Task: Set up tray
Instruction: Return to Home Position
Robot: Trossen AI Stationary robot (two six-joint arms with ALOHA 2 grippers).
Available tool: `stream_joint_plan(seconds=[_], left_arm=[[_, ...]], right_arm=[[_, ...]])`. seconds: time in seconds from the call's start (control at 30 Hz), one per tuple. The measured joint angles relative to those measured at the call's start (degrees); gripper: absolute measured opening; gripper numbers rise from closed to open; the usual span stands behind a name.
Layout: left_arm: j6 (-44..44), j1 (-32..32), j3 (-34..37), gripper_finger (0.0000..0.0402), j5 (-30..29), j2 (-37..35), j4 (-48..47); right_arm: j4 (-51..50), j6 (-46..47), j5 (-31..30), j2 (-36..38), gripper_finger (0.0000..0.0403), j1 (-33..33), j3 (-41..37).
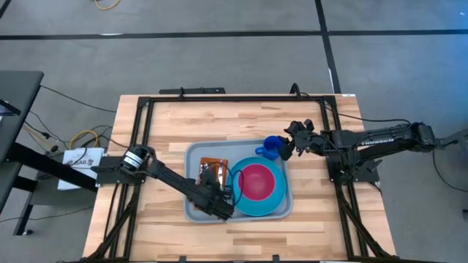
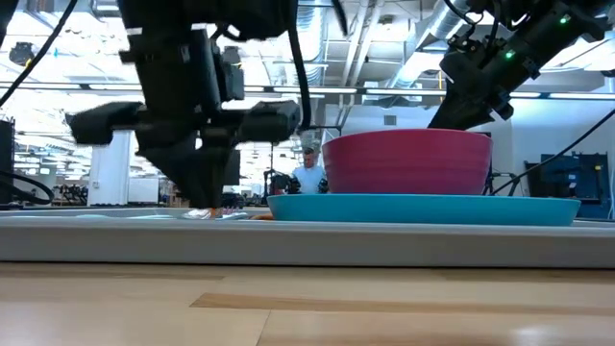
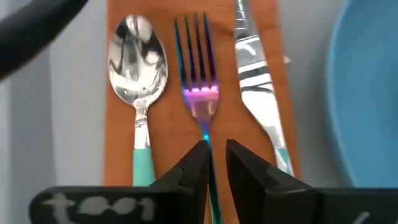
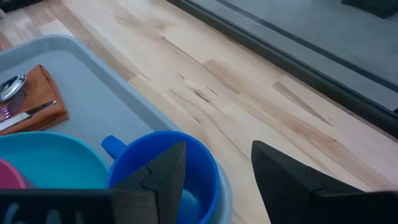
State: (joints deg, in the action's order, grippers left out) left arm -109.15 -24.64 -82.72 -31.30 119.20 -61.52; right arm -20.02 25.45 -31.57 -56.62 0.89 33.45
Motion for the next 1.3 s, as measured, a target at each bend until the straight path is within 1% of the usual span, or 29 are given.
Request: stream_joint_plan(seconds=[0.07, 0.13, 0.2, 0.3, 0.33, 0.37, 0.47, 0.5, 0.57, 0.63, 0.7, 0.77, 0.83, 0.93, 1.03, 1.1, 1.2, 1.27, 1.3], left_arm=[[2.1, 0.0, -2.0, 0.0047, -0.2, 0.0, -3.2], [3.1, 0.0, -5.0, 0.0047, -1.0, 0.0, -8.5], [4.9, 0.0, -9.1, 0.0048, -2.4, 0.0, -15.5], [8.3, -0.1, -16.4, 0.0048, -4.5, 0.0, -28.6], [10.2, -0.2, -18.4, 0.0048, -5.9, -0.2, -29.4], [14.9, -0.3, -19.5, 0.0048, -8.0, -1.1, -28.6], [34.2, -0.7, -21.6, 0.0048, -14.5, -5.4, -27.3], [38.4, -0.7, -22.5, 0.0048, -16.5, -6.7, -28.1], [44.8, -0.7, -22.3, 0.0048, -20.6, -9.6, -28.3], [53.1, -0.7, -21.5, 0.0048, -23.8, -13.4, -28.7], [58.5, -0.7, -21.2, 0.0048, -26.8, -17.7, -28.5], [63.7, -1.0, -19.8, 0.0048, -27.5, -21.8, -28.7], [65.6, -1.2, -18.7, 0.0048, -28.0, -25.6, -28.5], [68.1, -2.0, -14.4, 0.0048, -28.0, -33.4, -28.6], [67.2, -2.3, -6.9, 0.0048, -29.4, -42.8, -28.5], [63.9, -2.4, 0.3, 0.0048, -29.3, -50.3, -28.5], [55.3, -2.4, 12.9, 0.0048, -29.4, -61.7, -27.7], [49.7, -2.4, 22.1, 0.0048, -29.2, -69.1, -22.4], [48.9, -2.4, 26.4, 0.0048, -29.2, -72.5, -18.0]], right_arm=[[0.5, 0.0, -0.1, 0.0, 0.0177, 0.0, 0.0], [1.8, 0.0, -0.1, 0.0, 0.0177, 0.0, 0.0], [3.3, 0.0, 0.0, 0.0, 0.0177, 0.0, 0.0], [4.3, 0.0, 0.1, 0.0, 0.0177, 0.0, 0.0], [4.2, 0.0, 0.2, 0.0, 0.0177, 0.0, 0.0], [4.2, 0.0, 0.2, 0.0, 0.0177, 0.0, 0.0], [4.2, 0.0, 0.2, 0.0, 0.0177, 0.0, 0.0], [3.9, 0.0, 0.2, 0.0, 0.0177, 0.0, 0.0], [3.9, 0.0, 0.2, 0.0, 0.0177, 0.0, 0.0], [4.2, -0.7, -0.1, 0.0, 0.0177, 0.0, 0.0], [5.5, -4.1, -0.9, 0.0, 0.0177, 0.4, 0.0], [5.2, -4.5, -0.2, 0.0, 0.0177, 0.4, 0.3], [4.4, -4.6, 0.5, 0.0, 0.0177, 0.4, 1.6], [-0.1, -5.4, 1.5, 0.7, 0.0177, -0.3, 4.9], [-5.8, -6.0, 1.4, 1.2, 0.0177, -2.4, 8.2], [-9.1, -5.8, 1.3, 2.1, 0.0177, -3.9, 10.1], [-10.0, -5.4, 1.8, 3.9, 0.0177, -6.5, 11.1], [-10.0, -9.4, 3.5, 5.6, 0.0177, -8.0, 11.2], [-10.0, -11.2, 5.0, 6.8, 0.0177, -8.4, 11.2]])
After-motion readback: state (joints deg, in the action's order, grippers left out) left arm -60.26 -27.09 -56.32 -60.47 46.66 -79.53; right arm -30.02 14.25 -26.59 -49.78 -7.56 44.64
